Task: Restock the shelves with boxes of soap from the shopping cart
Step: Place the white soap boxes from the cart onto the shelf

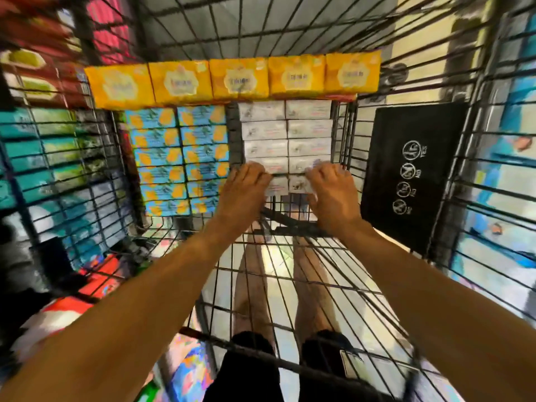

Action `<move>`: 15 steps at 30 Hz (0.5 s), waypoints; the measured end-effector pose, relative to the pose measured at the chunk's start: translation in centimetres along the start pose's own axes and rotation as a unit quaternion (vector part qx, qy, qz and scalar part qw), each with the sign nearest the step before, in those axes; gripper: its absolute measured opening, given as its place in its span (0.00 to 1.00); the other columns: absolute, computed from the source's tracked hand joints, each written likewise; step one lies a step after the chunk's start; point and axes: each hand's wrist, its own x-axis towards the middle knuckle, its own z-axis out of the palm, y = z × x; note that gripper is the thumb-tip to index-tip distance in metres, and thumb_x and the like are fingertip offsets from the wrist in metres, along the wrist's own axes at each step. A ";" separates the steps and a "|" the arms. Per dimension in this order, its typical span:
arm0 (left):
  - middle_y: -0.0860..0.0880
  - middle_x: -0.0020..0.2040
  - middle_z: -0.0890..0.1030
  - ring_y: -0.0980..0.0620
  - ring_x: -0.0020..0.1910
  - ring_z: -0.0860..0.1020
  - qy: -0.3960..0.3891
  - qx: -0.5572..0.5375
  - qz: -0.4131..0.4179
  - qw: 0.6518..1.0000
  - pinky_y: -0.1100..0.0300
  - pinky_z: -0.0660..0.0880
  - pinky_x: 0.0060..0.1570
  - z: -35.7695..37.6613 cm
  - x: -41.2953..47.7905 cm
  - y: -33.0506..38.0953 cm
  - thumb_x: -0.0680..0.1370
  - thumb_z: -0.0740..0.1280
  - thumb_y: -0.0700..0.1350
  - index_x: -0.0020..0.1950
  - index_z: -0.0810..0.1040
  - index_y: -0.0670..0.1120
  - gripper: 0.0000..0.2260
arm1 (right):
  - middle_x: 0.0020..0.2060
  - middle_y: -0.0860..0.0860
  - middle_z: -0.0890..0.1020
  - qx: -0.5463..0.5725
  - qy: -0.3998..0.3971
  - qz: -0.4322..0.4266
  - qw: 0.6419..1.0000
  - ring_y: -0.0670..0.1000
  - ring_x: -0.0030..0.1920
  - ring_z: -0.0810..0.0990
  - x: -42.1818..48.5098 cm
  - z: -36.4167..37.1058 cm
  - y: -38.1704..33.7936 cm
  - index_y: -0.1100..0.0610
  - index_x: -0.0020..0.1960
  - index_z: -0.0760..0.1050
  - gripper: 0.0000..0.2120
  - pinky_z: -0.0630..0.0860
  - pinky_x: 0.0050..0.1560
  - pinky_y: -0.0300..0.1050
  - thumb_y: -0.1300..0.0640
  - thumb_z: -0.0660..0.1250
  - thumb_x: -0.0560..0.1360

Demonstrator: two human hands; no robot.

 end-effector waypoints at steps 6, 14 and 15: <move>0.43 0.57 0.81 0.40 0.56 0.79 0.021 -0.147 -0.019 0.989 0.52 0.69 0.56 -7.4 -3.9 0.7 0.67 0.79 0.45 0.63 0.79 0.45 0.25 | 0.61 0.51 0.81 0.226 -0.026 0.071 0.971 0.53 0.60 0.78 -3.4 -6.1 -1.7 0.51 0.67 0.76 0.23 0.77 0.62 0.49 0.50 0.76 0.74; 0.49 0.54 0.80 0.66 0.47 0.80 0.115 -0.549 -0.288 0.776 0.74 0.74 0.48 -19.5 -16.0 4.6 0.73 0.74 0.31 0.61 0.78 0.42 0.18 | 0.52 0.56 0.82 0.439 -0.008 0.061 0.896 0.36 0.45 0.80 -9.4 -16.8 -6.6 0.59 0.58 0.78 0.13 0.75 0.46 0.29 0.70 0.72 0.76; 0.49 0.53 0.80 0.70 0.43 0.78 0.143 -0.560 -0.308 0.755 0.74 0.73 0.46 -20.5 -17.8 5.0 0.74 0.72 0.30 0.61 0.78 0.43 0.18 | 0.52 0.56 0.82 0.453 -0.018 0.061 0.889 0.37 0.43 0.80 -9.9 -17.9 -7.4 0.59 0.59 0.78 0.15 0.76 0.45 0.31 0.71 0.71 0.76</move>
